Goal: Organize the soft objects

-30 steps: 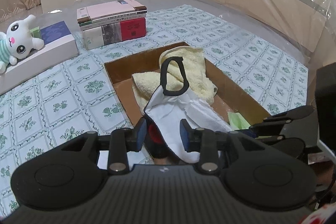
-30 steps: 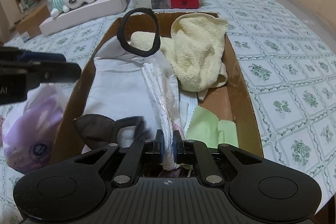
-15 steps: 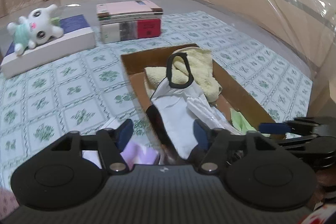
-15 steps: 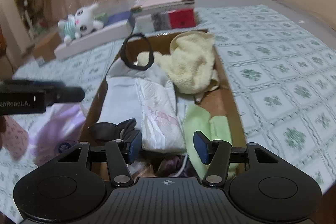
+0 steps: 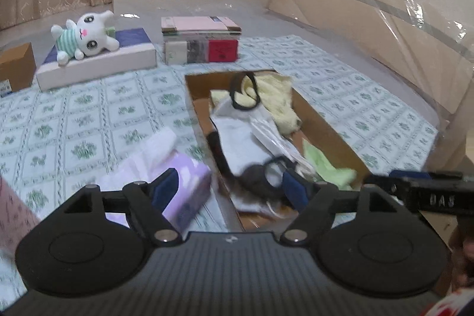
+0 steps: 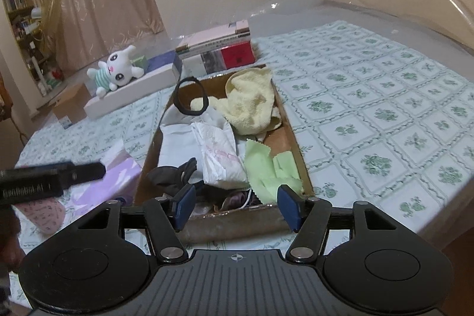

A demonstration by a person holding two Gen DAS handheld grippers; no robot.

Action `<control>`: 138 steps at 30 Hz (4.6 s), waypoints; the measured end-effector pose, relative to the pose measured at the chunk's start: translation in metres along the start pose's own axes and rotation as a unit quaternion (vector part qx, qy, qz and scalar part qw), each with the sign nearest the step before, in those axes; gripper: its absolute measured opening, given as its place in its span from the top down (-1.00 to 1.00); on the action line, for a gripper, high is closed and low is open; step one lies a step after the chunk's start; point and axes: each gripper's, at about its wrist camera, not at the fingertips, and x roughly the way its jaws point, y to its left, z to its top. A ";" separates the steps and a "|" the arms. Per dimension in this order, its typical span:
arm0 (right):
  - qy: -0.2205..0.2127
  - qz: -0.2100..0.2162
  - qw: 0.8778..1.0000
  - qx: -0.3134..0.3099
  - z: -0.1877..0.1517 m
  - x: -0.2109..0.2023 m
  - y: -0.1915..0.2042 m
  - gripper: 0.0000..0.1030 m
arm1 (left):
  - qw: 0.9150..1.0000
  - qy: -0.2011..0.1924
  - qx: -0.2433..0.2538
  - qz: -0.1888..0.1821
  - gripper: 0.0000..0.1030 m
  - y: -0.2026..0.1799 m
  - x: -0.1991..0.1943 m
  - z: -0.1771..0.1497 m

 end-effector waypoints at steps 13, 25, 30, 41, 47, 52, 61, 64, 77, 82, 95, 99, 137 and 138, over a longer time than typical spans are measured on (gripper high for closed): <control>-0.009 -0.032 0.999 -0.026 -0.027 -0.054 0.012 -0.24 | 0.998 0.003 -0.059 0.022 -0.45 -0.012 -0.061 -0.046; 0.004 -0.029 0.997 -0.073 -0.051 -0.071 0.047 -0.38 | 0.996 0.011 -0.073 0.048 -0.52 0.009 -0.102 -0.077; 0.002 -0.021 0.995 -0.096 -0.057 -0.076 0.067 -0.53 | 0.995 0.011 -0.077 0.055 -0.55 0.014 -0.116 -0.088; 0.022 -0.006 0.994 -0.105 -0.067 -0.074 0.090 -0.55 | 0.995 0.015 -0.067 0.072 -0.66 0.010 -0.123 -0.099; 0.025 -0.007 0.994 -0.103 -0.067 -0.072 0.089 -0.55 | 0.994 0.015 -0.066 0.082 -0.69 0.009 -0.121 -0.101; 0.025 -0.005 0.994 -0.103 -0.067 -0.072 0.088 -0.55 | 0.994 0.016 -0.068 0.083 -0.69 0.010 -0.120 -0.101; 0.024 -0.005 0.994 -0.103 -0.067 -0.072 0.089 -0.55 | 0.994 0.014 -0.067 0.081 -0.69 0.008 -0.120 -0.100; 0.025 -0.005 0.994 -0.103 -0.067 -0.072 0.089 -0.55 | 0.994 0.014 -0.067 0.081 -0.69 0.008 -0.120 -0.100; 0.026 -0.008 0.994 -0.106 -0.069 -0.071 0.088 -0.55 | 0.994 0.013 -0.070 0.080 -0.69 0.008 -0.121 -0.099; 0.027 -0.008 0.994 -0.107 -0.069 -0.070 0.087 -0.55 | 0.994 0.011 -0.072 0.082 -0.69 0.008 -0.121 -0.098; 0.027 -0.009 0.994 -0.110 -0.070 -0.070 0.088 -0.55 | 0.994 0.011 -0.072 0.082 -0.69 0.008 -0.121 -0.098; 0.027 -0.009 0.993 -0.110 -0.070 -0.070 0.088 -0.55 | 0.994 0.010 -0.072 0.082 -0.69 0.008 -0.121 -0.098; 0.026 -0.009 0.994 -0.110 -0.069 -0.070 0.086 -0.55 | 0.994 0.009 -0.071 0.082 -0.69 0.006 -0.121 -0.097; 0.026 -0.009 0.994 -0.110 -0.069 -0.070 0.086 -0.55 | 0.994 0.010 -0.070 0.082 -0.69 0.006 -0.121 -0.097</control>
